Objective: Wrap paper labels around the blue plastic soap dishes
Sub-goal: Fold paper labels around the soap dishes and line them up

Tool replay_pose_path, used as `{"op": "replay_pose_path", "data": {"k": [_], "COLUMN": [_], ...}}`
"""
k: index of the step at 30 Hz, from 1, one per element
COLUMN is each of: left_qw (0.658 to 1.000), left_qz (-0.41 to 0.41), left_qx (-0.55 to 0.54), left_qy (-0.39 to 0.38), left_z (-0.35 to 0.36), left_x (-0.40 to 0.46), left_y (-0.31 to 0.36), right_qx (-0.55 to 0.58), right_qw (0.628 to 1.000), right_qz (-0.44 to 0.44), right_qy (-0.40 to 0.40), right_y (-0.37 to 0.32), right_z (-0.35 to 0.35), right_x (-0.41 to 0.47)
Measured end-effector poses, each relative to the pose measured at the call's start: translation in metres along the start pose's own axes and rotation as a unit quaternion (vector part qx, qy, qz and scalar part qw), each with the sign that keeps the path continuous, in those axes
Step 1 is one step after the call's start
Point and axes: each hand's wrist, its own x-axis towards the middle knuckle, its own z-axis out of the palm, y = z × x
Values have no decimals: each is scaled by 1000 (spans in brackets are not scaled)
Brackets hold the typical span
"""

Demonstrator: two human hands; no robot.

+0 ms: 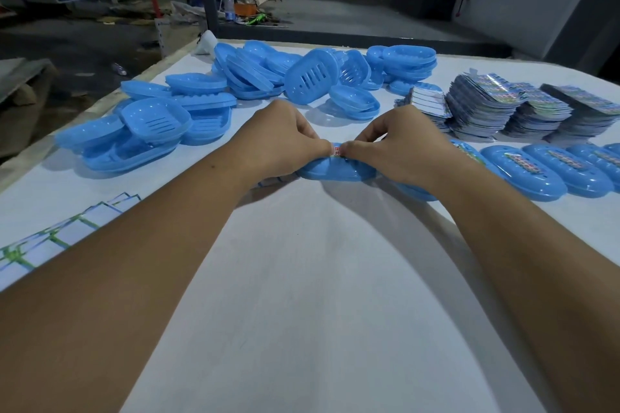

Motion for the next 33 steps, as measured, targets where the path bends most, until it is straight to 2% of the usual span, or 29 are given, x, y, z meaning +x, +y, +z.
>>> {"op": "replay_pose_path", "data": {"k": [10, 18, 23, 26, 30, 33], "left_qw": [992, 944, 916, 913, 944, 957], "left_qz": [32, 109, 147, 144, 91, 73], "left_qx": [104, 265, 319, 323, 253, 188], "left_qy": [56, 166, 194, 204, 191, 210], "left_z": [7, 14, 10, 7, 2, 0], "left_x": [1, -6, -5, -1, 3, 6], "left_y": [1, 10, 11, 10, 0, -6], "right_qx": [-17, -119, -127, -92, -36, -12], "right_qw": [1000, 990, 989, 995, 996, 991], "right_qz": [6, 17, 19, 7, -79, -134], "right_qy": [9, 77, 71, 46, 29, -2], "right_y": [0, -7, -6, -3, -3, -10], "right_z": [4, 8, 4, 1, 4, 12], "right_x": [1, 1, 2, 1, -4, -11]}}
